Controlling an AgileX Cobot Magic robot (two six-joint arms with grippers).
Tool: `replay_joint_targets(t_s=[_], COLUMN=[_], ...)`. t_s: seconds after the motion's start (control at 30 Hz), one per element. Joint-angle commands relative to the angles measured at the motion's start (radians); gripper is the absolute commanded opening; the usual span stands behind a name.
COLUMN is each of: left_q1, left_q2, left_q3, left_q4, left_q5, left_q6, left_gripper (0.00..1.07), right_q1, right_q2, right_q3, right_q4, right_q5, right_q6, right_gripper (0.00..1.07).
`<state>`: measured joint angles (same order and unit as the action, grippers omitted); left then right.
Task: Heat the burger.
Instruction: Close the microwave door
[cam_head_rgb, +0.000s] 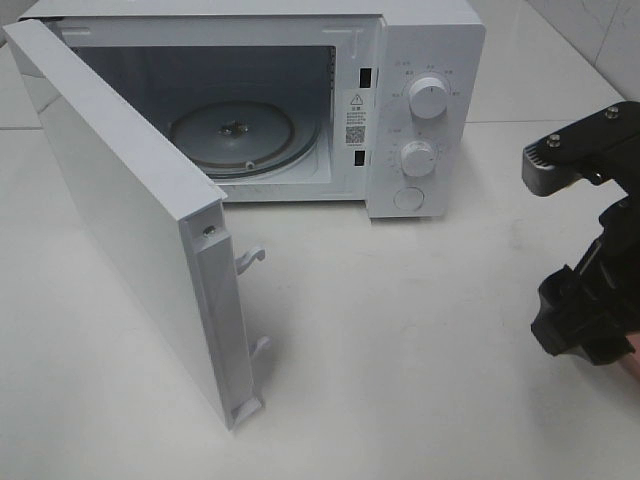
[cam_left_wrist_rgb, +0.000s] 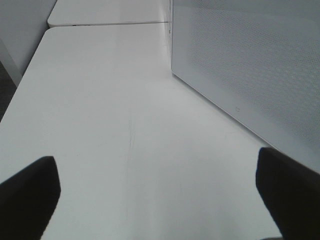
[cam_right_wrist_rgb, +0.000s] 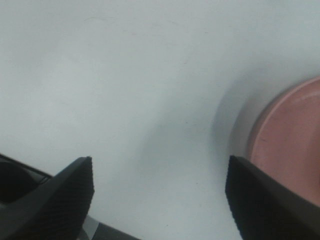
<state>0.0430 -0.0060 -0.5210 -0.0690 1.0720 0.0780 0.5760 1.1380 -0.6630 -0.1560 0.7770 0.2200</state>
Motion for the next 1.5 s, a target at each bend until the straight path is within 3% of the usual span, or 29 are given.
replay_joint_targets(t_s=[0.03,0.4,0.67,0.83,1.03,1.5], left_q1=[0.0,0.0,0.0,0.0,0.0,0.0], left_q2=[-0.015,-0.015,-0.015,-0.015,-0.015,-0.015], left_q3=[0.004,0.004,0.004,0.004,0.004,0.004], left_q4=[-0.001,-0.001,-0.001,-0.001,-0.001,-0.001], left_q5=[0.002,0.002,0.002,0.002,0.002,0.002], left_q6=[-0.004,-0.004,-0.004,-0.004,-0.004,-0.004], left_gripper=[1.0,1.0,1.0,1.0,1.0,1.0], right_q1=[-0.003,-0.003,-0.007,-0.153,-0.265,-0.445], right_q2=[-0.075,-0.255,-0.475,-0.647,-0.789,-1.077], right_q3=[-0.007,-0.007,-0.001,0.006,0.026,0.159], right_q4=[0.095,0.095,0.063,0.068,0.072,0.092], right_q5=[0.048,0.177,0.222,0.265,0.272,0.225], right_q6=[-0.125,-0.15,-0.15,-0.18,-0.182,-0.175], right_gripper=[0.81,0.78,0.76,0.76,0.76,0.76])
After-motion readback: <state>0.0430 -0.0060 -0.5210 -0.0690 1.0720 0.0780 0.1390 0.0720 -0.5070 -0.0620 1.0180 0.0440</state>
